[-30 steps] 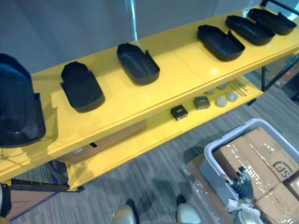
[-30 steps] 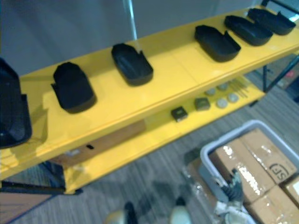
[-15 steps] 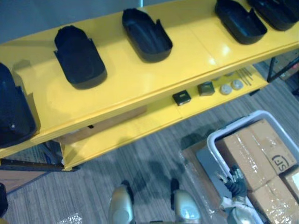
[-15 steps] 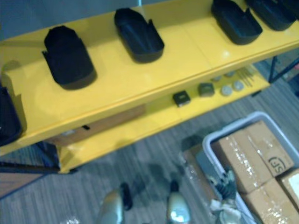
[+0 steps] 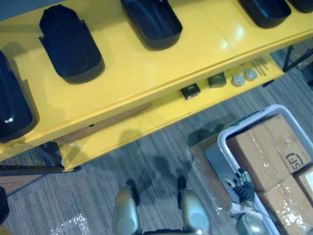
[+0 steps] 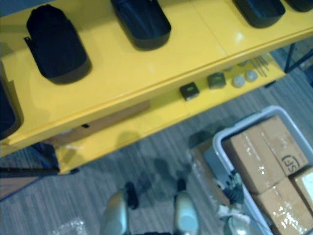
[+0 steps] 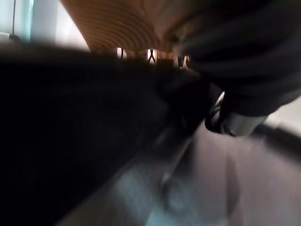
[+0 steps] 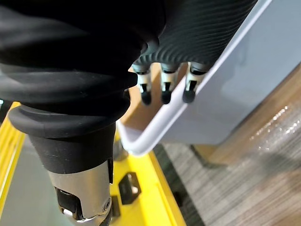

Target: Walk over and take plastic housings, then place them on the shelf

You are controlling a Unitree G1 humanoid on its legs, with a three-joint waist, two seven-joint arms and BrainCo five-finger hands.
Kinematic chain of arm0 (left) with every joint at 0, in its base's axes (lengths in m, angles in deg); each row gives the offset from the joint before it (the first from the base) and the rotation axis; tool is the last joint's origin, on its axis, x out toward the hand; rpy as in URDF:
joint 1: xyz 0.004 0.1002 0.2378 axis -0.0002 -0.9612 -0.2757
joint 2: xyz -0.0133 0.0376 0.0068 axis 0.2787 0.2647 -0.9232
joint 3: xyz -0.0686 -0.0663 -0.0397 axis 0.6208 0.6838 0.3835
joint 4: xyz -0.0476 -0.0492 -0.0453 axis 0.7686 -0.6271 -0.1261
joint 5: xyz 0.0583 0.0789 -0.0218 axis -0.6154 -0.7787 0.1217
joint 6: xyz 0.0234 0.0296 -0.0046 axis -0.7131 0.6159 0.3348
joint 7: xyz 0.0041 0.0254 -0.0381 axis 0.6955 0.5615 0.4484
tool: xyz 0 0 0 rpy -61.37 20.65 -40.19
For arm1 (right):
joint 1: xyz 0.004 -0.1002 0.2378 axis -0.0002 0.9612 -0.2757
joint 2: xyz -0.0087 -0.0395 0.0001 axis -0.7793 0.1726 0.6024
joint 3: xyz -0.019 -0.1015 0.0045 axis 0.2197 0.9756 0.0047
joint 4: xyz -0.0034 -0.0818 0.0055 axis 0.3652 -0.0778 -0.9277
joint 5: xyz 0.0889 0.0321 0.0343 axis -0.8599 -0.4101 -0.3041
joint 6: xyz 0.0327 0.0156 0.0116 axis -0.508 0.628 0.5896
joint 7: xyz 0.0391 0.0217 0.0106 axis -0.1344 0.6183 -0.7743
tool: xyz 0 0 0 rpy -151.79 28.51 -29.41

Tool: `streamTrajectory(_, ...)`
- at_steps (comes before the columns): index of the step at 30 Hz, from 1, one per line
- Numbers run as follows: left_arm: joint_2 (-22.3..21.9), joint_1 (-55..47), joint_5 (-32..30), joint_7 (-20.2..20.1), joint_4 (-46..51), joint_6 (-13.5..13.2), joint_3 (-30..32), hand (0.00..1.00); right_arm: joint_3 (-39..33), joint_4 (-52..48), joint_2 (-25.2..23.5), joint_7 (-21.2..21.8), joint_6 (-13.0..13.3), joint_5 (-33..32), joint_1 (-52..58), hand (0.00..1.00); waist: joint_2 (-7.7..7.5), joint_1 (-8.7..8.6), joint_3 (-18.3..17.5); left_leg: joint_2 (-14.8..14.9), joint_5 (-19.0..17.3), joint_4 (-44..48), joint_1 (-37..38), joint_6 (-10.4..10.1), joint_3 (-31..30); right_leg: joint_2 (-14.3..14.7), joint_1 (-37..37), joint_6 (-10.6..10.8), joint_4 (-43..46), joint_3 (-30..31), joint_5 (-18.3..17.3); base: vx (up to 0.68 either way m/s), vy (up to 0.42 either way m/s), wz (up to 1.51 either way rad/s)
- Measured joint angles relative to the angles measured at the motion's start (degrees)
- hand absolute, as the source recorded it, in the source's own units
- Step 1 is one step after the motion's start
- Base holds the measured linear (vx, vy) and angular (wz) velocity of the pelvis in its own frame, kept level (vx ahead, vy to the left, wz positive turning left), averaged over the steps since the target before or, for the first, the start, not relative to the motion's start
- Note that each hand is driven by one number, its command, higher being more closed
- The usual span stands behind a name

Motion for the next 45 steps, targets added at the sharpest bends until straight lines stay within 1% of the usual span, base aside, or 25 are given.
streamTrajectory(4,0.00,0.18,0.47,4.04,-0.21,2.73,0.02,0.00,1.45,-1.36,0.02,-0.02,0.02,0.00,-0.01,0.00,-0.36,-0.01,0.31,-0.07,0.30,-0.59,0.40,-0.46,0.02,0.00,-0.04,-0.17,0.34,0.05,-0.23,0.00,0.000,0.00)
streamTrajectory(6,-0.05,1.01,1.86,8.65,-0.26,5.27,0.23,0.00,2.30,-1.38,0.02,-0.11,0.05,0.00,-0.01,0.00,-0.55,0.08,0.48,-0.11,0.44,-0.97,0.80,-0.63,0.03,0.00,-0.03,-0.27,0.78,0.06,-0.43,0.00,0.000,0.00)
streamTrajectory(9,-0.05,1.22,2.77,14.18,-0.25,7.11,0.69,0.00,2.33,-1.49,0.02,-0.16,0.05,0.00,-0.01,0.00,-0.52,-0.01,0.52,-0.23,0.77,-1.59,1.00,-0.62,0.05,-0.04,-0.05,-0.28,0.80,0.05,-0.45,0.00,0.000,0.00)
streamTrajectory(10,-0.06,1.42,4.64,17.80,-0.24,7.20,1.56,0.00,2.31,-1.52,0.02,-0.19,0.07,-0.02,-0.01,0.00,-0.51,-0.04,0.52,-0.19,0.86,-1.71,1.02,-0.71,0.00,0.01,-0.05,-0.30,0.80,0.01,-0.47,0.00,0.000,0.00)
streamTrajectory(12,-0.07,2.37,7.18,21.99,-0.24,6.96,2.27,0.00,2.32,-1.52,0.01,-0.21,0.24,-0.02,0.02,0.00,-0.51,-0.02,0.52,-0.25,0.99,-1.92,1.08,-0.70,-0.01,-0.02,-0.05,-0.30,0.77,-0.02,-0.47,0.00,0.000,0.00)
streamTrajectory(13,-0.06,3.70,9.43,25.85,-0.25,5.96,2.59,0.00,2.34,-1.52,-0.02,-0.21,0.56,0.01,0.03,0.00,-0.52,0.08,0.52,-0.39,1.18,-2.22,1.21,-0.69,0.00,-0.10,-0.04,-0.30,0.74,-0.02,-0.46,0.01,-0.011,0.03)
streamTrajectory(14,-0.06,4.56,10.15,27.49,-0.24,5.48,2.65,0.00,2.35,-1.54,-0.04,-0.20,0.90,0.01,0.03,0.00,-0.53,0.08,0.51,-0.56,1.35,-2.53,1.34,-0.69,0.00,-0.13,-0.01,-0.30,0.71,-0.02,-0.46,0.01,-0.022,0.04)
streamTrajectory(16,0.02,8.63,13.84,33.76,-0.22,0.82,2.75,0.00,2.64,-1.65,-0.27,-0.16,2.02,0.11,0.09,0.00,-0.69,0.17,0.42,-1.26,2.24,-4.25,2.35,-0.66,0.25,-0.43,0.34,-0.30,0.36,-0.03,-0.45,0.01,-0.031,0.04)
streamTrajectory(17,0.12,10.16,14.07,35.18,-0.26,-0.82,2.78,0.00,2.81,-1.71,-0.41,-0.15,2.18,0.16,0.08,0.00,-0.69,0.15,0.41,-1.35,2.45,-4.69,2.61,-0.72,0.24,-0.47,0.58,-0.30,0.11,-0.09,-0.44,0.02,-0.030,0.04)
streamTrajectory(18,0.31,12.57,15.49,37.76,0.00,-5.39,2.72,0.00,3.33,-1.70,-0.76,-0.15,2.46,0.32,0.12,0.00,-0.77,-0.01,0.37,-1.58,2.89,-5.72,3.55,-0.89,0.20,-0.52,1.38,-0.30,-0.47,-0.19,-0.40,0.02,-0.033,0.06)
streamTrajectory(19,0.39,14.51,17.67,39.18,1.07,-11.26,2.64,0.00,3.69,-1.71,-1.24,-0.09,2.68,0.60,0.10,0.00,-0.80,-0.27,0.29,-1.84,3.32,-6.80,4.67,-1.01,0.10,-0.65,2.37,-0.31,-1.05,-0.46,-0.41,0.03,-0.037,0.06)
streamTrajectory(20,0.41,15.09,18.39,39.43,2.54,-13.64,2.63,0.00,3.78,-1.72,-1.53,-0.08,2.95,0.65,0.02,0.00,-0.80,-0.39,0.29,-1.97,3.57,-7.42,5.20,-1.06,0.03,-0.74,2.92,-0.31,-1.33,-0.67,-0.41,0.04,-0.043,0.18)
streamTrajectory(22,0.37,15.53,19.27,40.87,10.97,-21.73,2.60,0.00,3.80,-1.99,-2.54,-0.04,3.62,1.81,-0.79,0.00,-0.91,-1.21,-0.26,-2.42,4.48,-9.53,6.03,-1.20,-0.42,-1.08,4.16,-0.51,-2.74,-1.72,-0.21,0.03,-0.040,0.16)
streamTrajectory(24,0.15,14.06,20.53,40.65,18.20,-26.02,2.93,0.00,3.78,-2.64,-3.08,0.04,3.62,2.27,-1.11,0.00,-0.72,-1.28,-1.76,-2.74,5.05,-10.59,6.09,-1.29,-0.47,-0.94,4.34,-0.55,-4.01,-1.99,0.27,0.05,-0.015,0.05)
streamTrajectory(25,-0.26,12.75,20.69,40.31,21.21,-27.15,3.46,1.00,3.77,-2.87,-3.23,0.02,3.62,2.34,-1.12,0.00,-0.58,-1.33,-2.08,-2.77,5.26,-10.81,6.21,-1.28,-0.49,-0.94,5.01,-0.56,-4.72,-2.25,0.44,0.12,-0.016,0.10)
streamTrajectory(27,-6.13,1.39,22.91,36.79,35.90,-31.70,10.22,1.00,3.68,-2.94,-4.00,-0.10,3.62,3.62,-0.77,0.00,-0.23,-1.31,-5.02,-2.91,5.78,-13.40,8.52,-1.33,-0.64,-1.22,8.22,-0.48,-7.79,-3.51,0.87,0.13,-0.022,0.15)
streamTrajectory(28,-8.14,-2.74,22.94,35.56,40.17,-31.76,12.47,1.00,3.62,-3.01,-4.36,-0.13,3.61,4.20,-0.63,0.00,-0.15,-1.07,-6.17,-2.97,5.93,-14.26,9.19,-1.55,-0.61,-1.20,8.71,-0.56,-8.37,-3.86,0.96,0.14,-0.027,0.19)
streamTrajectory(30,-16.43,-17.29,23.62,31.73,52.22,-33.39,17.96,1.00,3.19,-3.83,-6.17,-0.21,3.64,4.63,0.66,0.00,0.05,-0.64,-8.94,-3.79,7.14,-17.75,11.98,-2.15,-2.14,-1.27,11.90,-0.62,-10.51,-5.63,1.06,0.16,-0.045,0.39)
streamTrajectory(31,-22.21,-25.01,24.74,28.99,57.98,-34.41,20.08,1.00,2.48,-3.86,-7.12,-0.22,3.66,5.72,1.67,0.00,0.13,0.27,-10.43,-3.81,7.92,-19.61,13.03,-2.42,-3.22,-1.21,13.00,-0.66,-11.47,-7.06,1.09,0.15,-0.063,0.50)
streamTrajectory(32,-25.14,-28.77,24.89,28.00,60.25,-34.66,20.92,1.00,2.03,-3.86,-7.53,-0.22,3.67,6.19,2.09,0.00,0.28,0.71,-11.02,-3.82,8.31,-20.47,13.23,-2.59,-3.70,-1.18,13.33,-0.75,-11.69,-7.80,1.14,0.15,-0.051,0.48)
streamTrajectory(34,-36.27,-40.60,27.39,23.09,65.59,-37.32,22.48,1.00,0.62,-3.85,-8.59,-0.36,3.71,7.11,2.83,0.00,0.46,2.88,-11.59,-3.85,9.93,-23.11,14.25,-3.11,-5.86,-0.80,14.85,-1.33,-12.56,-9.58,1.54,0.06,-0.032,0.49)
streamTrajectory(36,-42.09,-47.35,27.18,21.03,68.11,-38.49,22.37,1.00,-0.44,-3.85,-9.16,-0.60,3.75,8.36,2.88,0.00,0.43,3.81,-11.61,-3.86,11.17,-24.91,14.84,-3.22,-7.18,-0.65,15.65,-1.85,-12.95,-10.99,1.88,0.00,-0.035,0.41)
streamTrajectory(39,-46.76,-53.49,26.84,20.02,70.32,-39.39,21.37,1.00,-0.57,-3.78,-9.69,-1.61,4.50,9.11,3.38,0.00,0.81,4.68,-11.96,-4.65,12.55,-26.84,15.18,-2.99,-8.21,-0.93,16.07,-2.36,-13.53,-11.19,2.31,-0.06,0.008,0.19)
streamTrajectory(43,-53.42,-60.03,27.34,13.54,70.53,-41.22,16.64,1.00,-2.09,-3.66,-10.55,-2.77,4.70,9.08,5.41,0.00,1.84,4.67,-12.65,-5.84,13.57,-30.82,14.95,-2.43,-8.05,-2.16,16.16,-2.49,-16.26,-11.38,3.83,-0.11,0.034,0.09)
streamTrajectory(45,-54.06,-61.43,27.64,11.28,70.52,-41.23,15.13,1.00,-2.11,-3.38,-10.60,-2.74,4.70,9.09,6.35,0.00,1.82,4.56,-12.65,-6.13,13.65,-31.93,15.00,-2.34,-7.12,-2.34,16.05,-2.50,-16.83,-12.39,3.82,-0.11,-0.002,0.10)
